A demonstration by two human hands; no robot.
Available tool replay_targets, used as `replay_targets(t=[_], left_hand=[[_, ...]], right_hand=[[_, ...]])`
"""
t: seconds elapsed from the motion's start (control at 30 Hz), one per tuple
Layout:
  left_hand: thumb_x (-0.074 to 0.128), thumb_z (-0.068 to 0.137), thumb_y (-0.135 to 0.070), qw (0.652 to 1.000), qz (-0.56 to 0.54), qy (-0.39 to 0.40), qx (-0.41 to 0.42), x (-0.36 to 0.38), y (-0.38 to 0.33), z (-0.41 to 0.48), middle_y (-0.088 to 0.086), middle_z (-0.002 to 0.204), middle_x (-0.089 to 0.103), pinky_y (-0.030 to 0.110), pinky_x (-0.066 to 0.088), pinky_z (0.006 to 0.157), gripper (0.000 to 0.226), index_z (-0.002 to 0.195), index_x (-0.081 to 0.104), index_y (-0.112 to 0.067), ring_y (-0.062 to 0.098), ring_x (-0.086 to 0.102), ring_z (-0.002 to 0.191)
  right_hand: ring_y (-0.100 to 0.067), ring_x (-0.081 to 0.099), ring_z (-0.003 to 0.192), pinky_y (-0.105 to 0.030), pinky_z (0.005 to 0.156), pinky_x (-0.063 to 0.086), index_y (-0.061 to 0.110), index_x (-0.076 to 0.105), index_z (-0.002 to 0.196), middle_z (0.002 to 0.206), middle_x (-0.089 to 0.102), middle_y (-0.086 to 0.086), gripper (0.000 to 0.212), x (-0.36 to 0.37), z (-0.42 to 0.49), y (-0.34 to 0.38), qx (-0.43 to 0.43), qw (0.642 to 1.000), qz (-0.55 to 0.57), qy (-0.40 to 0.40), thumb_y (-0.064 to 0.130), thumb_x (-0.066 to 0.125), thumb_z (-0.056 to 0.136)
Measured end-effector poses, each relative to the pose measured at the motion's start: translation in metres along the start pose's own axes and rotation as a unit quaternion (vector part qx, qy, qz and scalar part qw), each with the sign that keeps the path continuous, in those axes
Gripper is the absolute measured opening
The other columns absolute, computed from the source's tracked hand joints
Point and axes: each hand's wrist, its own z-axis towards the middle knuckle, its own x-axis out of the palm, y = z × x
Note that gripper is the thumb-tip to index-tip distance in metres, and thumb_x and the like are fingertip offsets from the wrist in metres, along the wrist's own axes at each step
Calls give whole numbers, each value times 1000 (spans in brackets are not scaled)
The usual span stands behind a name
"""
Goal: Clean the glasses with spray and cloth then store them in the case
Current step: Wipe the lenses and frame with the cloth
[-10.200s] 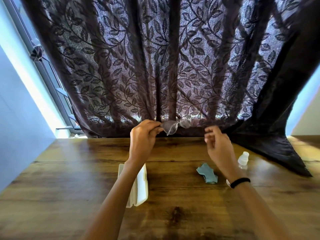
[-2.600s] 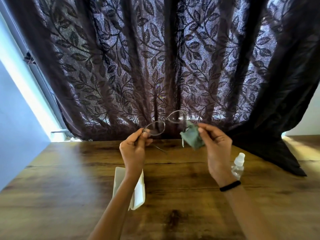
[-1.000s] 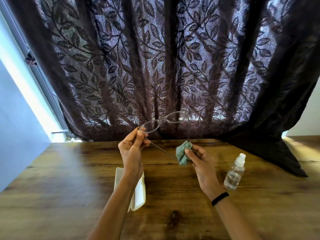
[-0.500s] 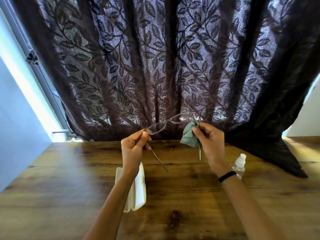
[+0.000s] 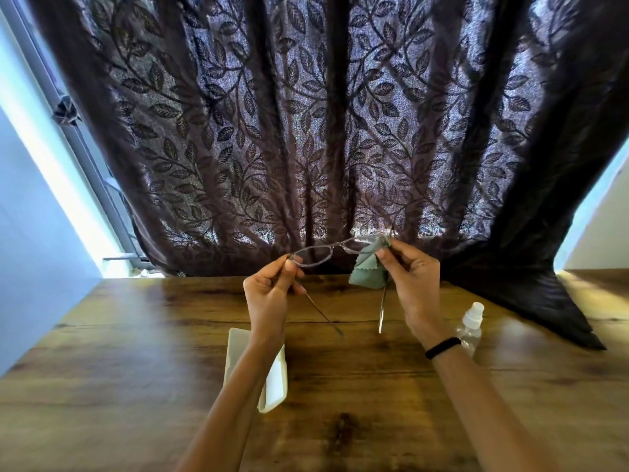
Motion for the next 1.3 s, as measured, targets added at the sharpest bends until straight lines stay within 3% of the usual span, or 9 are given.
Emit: replay_targets(t=[0.17,0.33,0.47,0.6,0.8,0.97,1.1,1.23,1.3], left_hand=[[51,92,-5,999,-29,-25,-12,2,-1,2,-8,59,62,16,46,52,23,78,68,-10,5,50,47],[50,92,-5,998,-51,-43,-5,0,-4,5,-9,59,63,15,46,51,19,85,68,-9,4,50,46],[51,91,-4,997,-51,-56,-11,-2,-4,4,-7,61,65,15,48,52,19,89,68,-10,4,51,47],[52,90,-4,997,-39,-63,-18,-2,-2,1,-7,60,66,16,49,53,16,92,68,-8,4,52,47],[57,87,-8,999,-16,-24,-46,-4,-2,3,-3,67,71,17,50,53,14,91,70,-5,5,56,50],[60,87,-14,996,-6,-19,-82,-5,-1,4,-1,73,73,13,43,48,15,93,71,-6,5,53,47],[59,87,-15,993,-11,-26,-110,-1,0,-1,-2,72,73,10,40,48,17,91,72,-4,4,50,52],[59,87,-10,989,-23,-17,-143,10,-2,-5,5,90,71,17,46,77,18,100,70,-4,8,61,83],[58,87,-7,987,-36,-17,-157,15,-3,-7,12,104,69,21,48,81,21,105,67,-4,12,62,92]], right_hand=[[-4,66,86,-19,78,54,27,68,93,92,70,7,24,1,-14,-12,47,998,39,-32,8,65,80],[-3,67,77,-16,69,55,23,70,88,84,71,6,19,-1,-32,-24,102,990,71,-69,7,67,77],[-9,67,73,-19,65,55,24,73,71,72,73,6,4,-5,-41,-31,153,985,63,-55,23,72,68],[-10,66,67,-21,63,55,20,72,65,65,71,4,18,-13,-47,-40,182,981,22,-58,36,74,58],[-9,60,61,-9,49,44,19,65,68,65,66,3,11,-26,-48,-45,91,974,-170,-118,23,75,71],[10,60,70,-4,61,46,21,62,88,78,64,9,12,-21,-44,-20,-33,971,-137,-193,12,67,80],[4,60,82,-6,74,47,12,63,100,95,62,8,18,2,-41,3,-107,970,-165,-141,8,64,82],[5,61,88,-13,74,52,26,60,94,95,63,14,23,36,-49,13,-61,994,-70,-57,7,64,81],[-2,63,87,-17,76,52,26,61,90,92,66,11,25,52,-52,12,-45,998,-34,-20,3,64,81]])
